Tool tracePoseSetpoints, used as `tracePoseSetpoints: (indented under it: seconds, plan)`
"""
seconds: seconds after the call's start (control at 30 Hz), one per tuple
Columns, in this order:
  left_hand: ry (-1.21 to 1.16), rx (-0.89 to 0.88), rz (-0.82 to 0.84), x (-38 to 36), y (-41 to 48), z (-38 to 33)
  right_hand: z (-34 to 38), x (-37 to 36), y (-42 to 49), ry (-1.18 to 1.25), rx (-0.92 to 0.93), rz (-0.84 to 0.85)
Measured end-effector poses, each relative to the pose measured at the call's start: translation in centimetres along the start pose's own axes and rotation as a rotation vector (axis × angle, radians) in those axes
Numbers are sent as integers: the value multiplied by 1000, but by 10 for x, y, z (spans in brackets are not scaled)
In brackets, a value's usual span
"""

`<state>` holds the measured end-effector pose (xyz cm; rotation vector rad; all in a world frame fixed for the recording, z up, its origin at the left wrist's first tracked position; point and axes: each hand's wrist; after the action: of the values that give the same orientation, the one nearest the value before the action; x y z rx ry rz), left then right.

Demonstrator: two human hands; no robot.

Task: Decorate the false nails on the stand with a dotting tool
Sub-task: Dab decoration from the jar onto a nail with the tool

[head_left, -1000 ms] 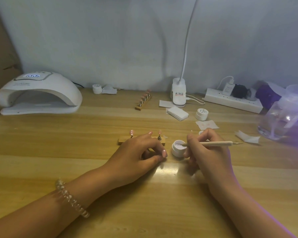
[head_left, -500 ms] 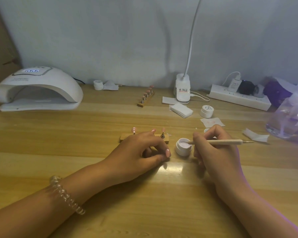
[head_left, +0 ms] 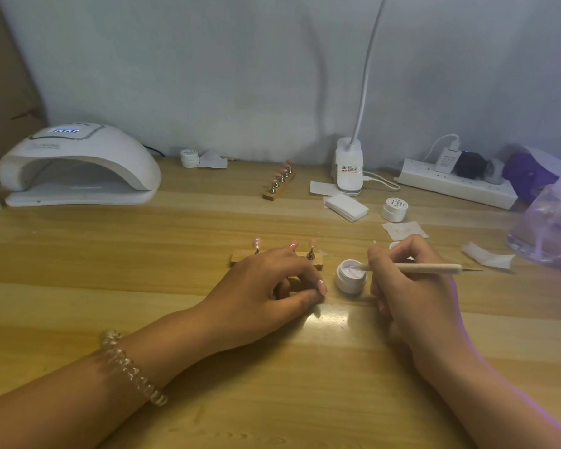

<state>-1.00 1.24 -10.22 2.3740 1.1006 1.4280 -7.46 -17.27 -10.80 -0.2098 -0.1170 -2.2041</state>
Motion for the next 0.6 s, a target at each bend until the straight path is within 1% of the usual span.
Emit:
tracePoseSetpoints:
  seconds: [0.07, 0.17, 0.27, 0.33, 0.43, 0.6]
  plan:
    - [-7, 2, 0, -1, 0, 0, 2, 1, -2, 46, -11, -11]
    - [-5, -3, -2, -1, -1, 1, 9, 2, -6, 190, -13, -3]
    - [1, -11, -14, -1, -1, 2, 16, 1, -12, 303, -21, 74]
    - [-7, -17, -25, -2, -1, 3, 16, -2, -16, 338, -60, 137]
    - [0, -31, -24, -3, 0, 4, 14, -7, -23, 332, -121, 203]
    - [11, -31, -22, -4, -1, 5, 14, -10, -27, 197, -100, 261]
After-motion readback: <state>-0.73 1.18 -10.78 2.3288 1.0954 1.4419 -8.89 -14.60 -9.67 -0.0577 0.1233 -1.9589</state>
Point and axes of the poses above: each hand's wrist, its own y-axis towards the middle knuckle, its own x-axis out of the back of the hand, z = x × y, and after that the axes turned 12 degrees about -x, right-handed
